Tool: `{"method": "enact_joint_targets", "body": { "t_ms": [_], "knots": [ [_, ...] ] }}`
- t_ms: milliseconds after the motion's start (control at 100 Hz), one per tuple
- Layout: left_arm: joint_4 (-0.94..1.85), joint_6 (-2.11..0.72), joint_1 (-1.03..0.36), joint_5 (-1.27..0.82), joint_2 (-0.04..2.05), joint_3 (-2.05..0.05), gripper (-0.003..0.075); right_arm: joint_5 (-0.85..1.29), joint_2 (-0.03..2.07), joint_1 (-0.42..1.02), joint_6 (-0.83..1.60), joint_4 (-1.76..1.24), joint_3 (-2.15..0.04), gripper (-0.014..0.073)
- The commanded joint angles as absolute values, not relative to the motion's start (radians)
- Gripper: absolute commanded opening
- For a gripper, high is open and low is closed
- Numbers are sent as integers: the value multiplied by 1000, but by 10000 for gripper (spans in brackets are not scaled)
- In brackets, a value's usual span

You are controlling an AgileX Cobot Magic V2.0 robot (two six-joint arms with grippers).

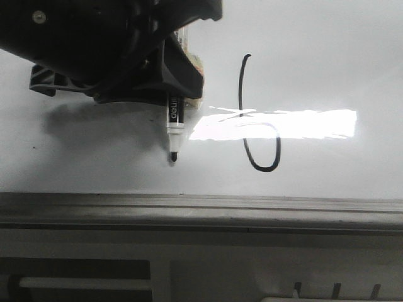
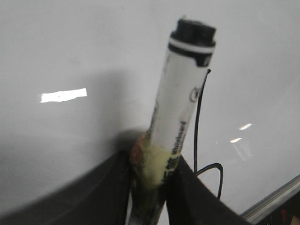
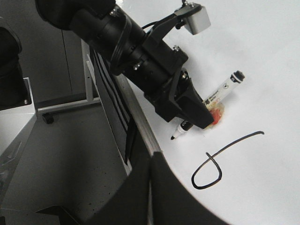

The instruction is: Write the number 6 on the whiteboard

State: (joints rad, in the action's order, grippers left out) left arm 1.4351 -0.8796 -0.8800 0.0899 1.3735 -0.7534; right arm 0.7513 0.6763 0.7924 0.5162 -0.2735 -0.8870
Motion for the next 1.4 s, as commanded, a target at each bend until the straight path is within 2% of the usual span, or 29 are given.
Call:
{"method": "enact_joint_targets", "body": {
  "t_ms": [0, 380, 620, 870, 1040, 1260, 1390],
  "knots": [
    [1458, -874, -876, 159, 1392, -770, -19, 691, 674, 784, 512, -274, -919, -61],
    [1461, -874, -876, 193, 1396, -770, -8, 691, 674, 784, 512, -268, -919, -61],
    [1503, -874, -876, 227, 1396, -770, 205, 691, 674, 784, 512, -268, -919, -61],
    [1510, -874, -876, 231, 1396, -770, 263, 691, 674, 784, 510, -268, -919, -61],
    [1510, -874, -876, 231, 1396, -770, 465, 691, 674, 784, 507, -268, -919, -61],
    [1509, -874, -876, 234, 1396, -770, 481, 691, 674, 784, 505, -268, -919, -61],
    [1509, -874, -876, 236, 1382, -770, 526, 691, 674, 784, 505, -268, -919, -61]
  ]
}}
